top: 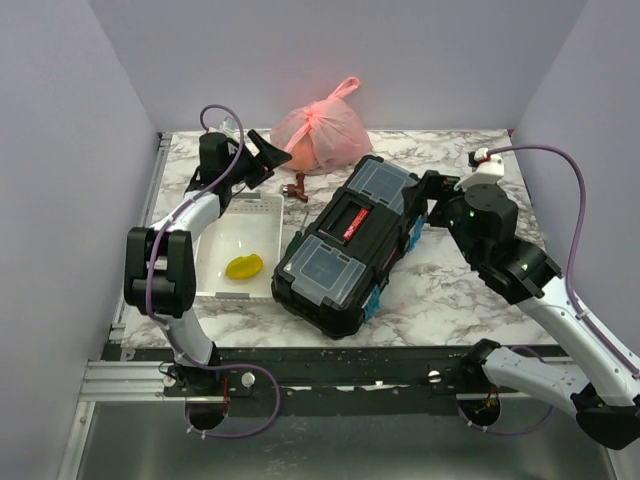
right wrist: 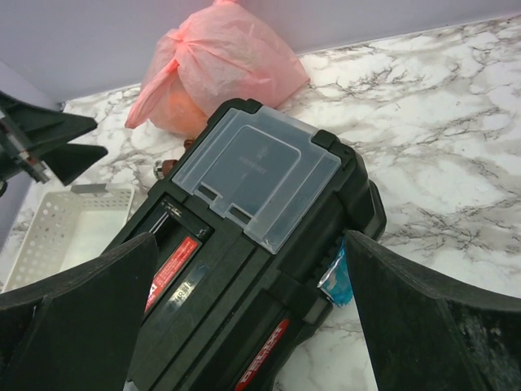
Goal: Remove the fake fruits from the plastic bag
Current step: Move the plastic bag to the center of the board.
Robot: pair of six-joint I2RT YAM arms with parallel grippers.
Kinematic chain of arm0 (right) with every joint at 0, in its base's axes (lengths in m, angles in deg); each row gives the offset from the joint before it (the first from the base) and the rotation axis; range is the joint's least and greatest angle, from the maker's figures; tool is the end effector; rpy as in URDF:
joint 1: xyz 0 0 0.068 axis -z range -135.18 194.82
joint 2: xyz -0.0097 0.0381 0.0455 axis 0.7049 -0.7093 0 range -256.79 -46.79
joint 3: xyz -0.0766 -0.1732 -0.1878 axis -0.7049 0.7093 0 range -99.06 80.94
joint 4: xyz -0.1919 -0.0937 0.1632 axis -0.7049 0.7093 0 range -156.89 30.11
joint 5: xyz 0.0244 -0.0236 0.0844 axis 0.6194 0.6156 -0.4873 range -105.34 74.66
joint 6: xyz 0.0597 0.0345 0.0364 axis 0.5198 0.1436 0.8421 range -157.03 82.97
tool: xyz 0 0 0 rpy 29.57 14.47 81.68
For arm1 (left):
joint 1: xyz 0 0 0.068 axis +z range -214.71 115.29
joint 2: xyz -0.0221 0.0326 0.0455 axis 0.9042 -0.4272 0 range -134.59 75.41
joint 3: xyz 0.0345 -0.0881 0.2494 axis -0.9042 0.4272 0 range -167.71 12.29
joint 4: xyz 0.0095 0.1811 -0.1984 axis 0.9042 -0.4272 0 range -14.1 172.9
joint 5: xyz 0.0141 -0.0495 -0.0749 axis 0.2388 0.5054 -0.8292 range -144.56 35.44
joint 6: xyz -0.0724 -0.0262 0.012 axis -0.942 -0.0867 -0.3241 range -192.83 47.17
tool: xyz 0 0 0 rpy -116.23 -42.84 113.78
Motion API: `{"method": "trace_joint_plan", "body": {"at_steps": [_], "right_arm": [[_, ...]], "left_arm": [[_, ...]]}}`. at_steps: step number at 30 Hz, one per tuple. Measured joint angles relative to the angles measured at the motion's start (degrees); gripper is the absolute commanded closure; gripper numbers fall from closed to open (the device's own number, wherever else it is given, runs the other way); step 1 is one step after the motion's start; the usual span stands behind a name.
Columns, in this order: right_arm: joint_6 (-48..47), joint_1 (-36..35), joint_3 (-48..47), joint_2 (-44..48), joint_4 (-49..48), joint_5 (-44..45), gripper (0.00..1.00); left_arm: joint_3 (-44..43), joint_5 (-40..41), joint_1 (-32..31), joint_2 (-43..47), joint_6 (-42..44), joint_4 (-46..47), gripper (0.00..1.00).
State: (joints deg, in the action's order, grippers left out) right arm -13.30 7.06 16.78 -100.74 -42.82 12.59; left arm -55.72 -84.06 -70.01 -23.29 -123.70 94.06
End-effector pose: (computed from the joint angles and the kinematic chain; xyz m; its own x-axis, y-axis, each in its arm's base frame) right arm 0.2054 0.1195 0.3939 -0.2465 0.2589 -0.9339 -0.0900 0.9534 0.2880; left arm 0.4265 -0.0725 0.2466 -0.6309 -0.6195 -0.4670 0.0842 0.5438 -0.8350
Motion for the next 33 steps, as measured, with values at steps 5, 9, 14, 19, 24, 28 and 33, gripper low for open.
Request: {"method": "trace_joint_plan", "body": {"at_steps": [5, 9, 14, 19, 24, 28, 33], "right_arm": [[-0.02, 0.00, 0.50, 1.25, 0.04, -0.17, 0.00], [-0.28, 0.00, 0.70, 1.31, 0.31, -0.17, 0.00], [-0.63, 0.00, 0.70, 0.98, 1.42, -0.17, 0.00], [-1.14, 0.00, 0.68, 1.05, 1.38, -0.17, 0.00], [-1.29, 0.00, 0.55, 1.03, 1.38, -0.17, 0.00], [-1.29, 0.00, 0.55, 1.01, 1.38, -0.17, 0.00], [-1.36, 0.00, 0.31, 0.24, 1.40, -0.17, 0.00]], "left_arm": [[-4.70, 1.51, 0.00, -7.30, -5.57, 7.21, 0.16], [-9.60, 4.50, 0.00, -12.52, -8.83, 10.32, 0.14], [-10.51, 8.55, -0.68, -15.06, -12.02, 12.48, 0.06], [-10.51, 13.64, -2.91, -15.56, -12.90, 12.26, 0.07], [-13.55, 15.02, -4.66, -18.47, -13.51, 11.69, 0.27], [-15.96, 15.02, -5.22, -21.22, -13.31, 11.13, 0.43], [-19.91, 14.97, -5.33, -22.82, -11.39, 8.00, 0.59]]}}
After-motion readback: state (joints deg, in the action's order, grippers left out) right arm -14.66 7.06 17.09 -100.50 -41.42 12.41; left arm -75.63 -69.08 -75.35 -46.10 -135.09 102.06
